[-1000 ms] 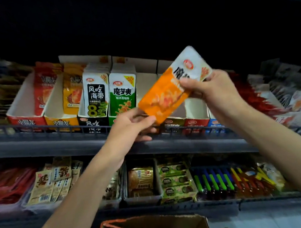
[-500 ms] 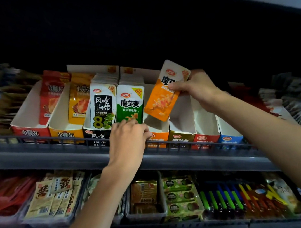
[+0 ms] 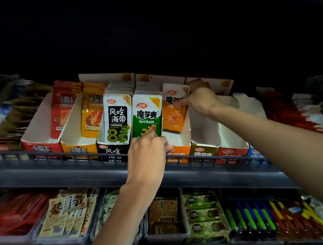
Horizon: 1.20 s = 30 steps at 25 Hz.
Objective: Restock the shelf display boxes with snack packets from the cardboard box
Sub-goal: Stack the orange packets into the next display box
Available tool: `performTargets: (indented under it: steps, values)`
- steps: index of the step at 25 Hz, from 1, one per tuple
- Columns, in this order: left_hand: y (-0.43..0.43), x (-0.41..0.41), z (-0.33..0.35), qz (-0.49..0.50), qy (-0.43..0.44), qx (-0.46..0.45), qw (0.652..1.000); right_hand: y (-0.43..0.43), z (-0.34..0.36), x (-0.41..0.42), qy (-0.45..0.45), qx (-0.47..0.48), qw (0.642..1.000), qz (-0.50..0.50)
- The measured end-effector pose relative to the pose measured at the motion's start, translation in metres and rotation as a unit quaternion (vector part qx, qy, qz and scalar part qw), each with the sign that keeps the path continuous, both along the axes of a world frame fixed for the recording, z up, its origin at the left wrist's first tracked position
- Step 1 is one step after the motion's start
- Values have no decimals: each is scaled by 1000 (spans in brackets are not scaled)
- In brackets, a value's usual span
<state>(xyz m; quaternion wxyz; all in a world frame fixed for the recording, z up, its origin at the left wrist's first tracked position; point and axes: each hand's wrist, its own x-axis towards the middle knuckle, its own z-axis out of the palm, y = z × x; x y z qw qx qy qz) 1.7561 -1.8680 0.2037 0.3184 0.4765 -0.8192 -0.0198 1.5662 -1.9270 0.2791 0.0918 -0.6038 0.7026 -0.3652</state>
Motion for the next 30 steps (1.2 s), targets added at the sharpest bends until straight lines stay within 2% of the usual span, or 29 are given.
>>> performTargets:
  steps: [4,8,12,16,22,24,30]
  values:
    - [1,1,3,0,2,10,1000,-11,-12,1,186,-17,981,-44]
    - [1,1,2,4,-7,18,1000,-14,-13,3,370,-30,927,-50]
    - [2,1,3,5,-13,25,1000,-18,-10,8,486,-68,868,-79]
    - [1,1,3,6,-14,31,999,-18,-5,15,529,-112,834,-114]
    - [2,1,4,2,-11,27,1000,-10,-6,28,607,-2,792,-66]
    - [2,1,4,3,-9,27,1000,-7,-2,31,602,12,796,-63]
    - [1,1,2,-6,6,17,1000,3,-1,34,538,31,841,-44]
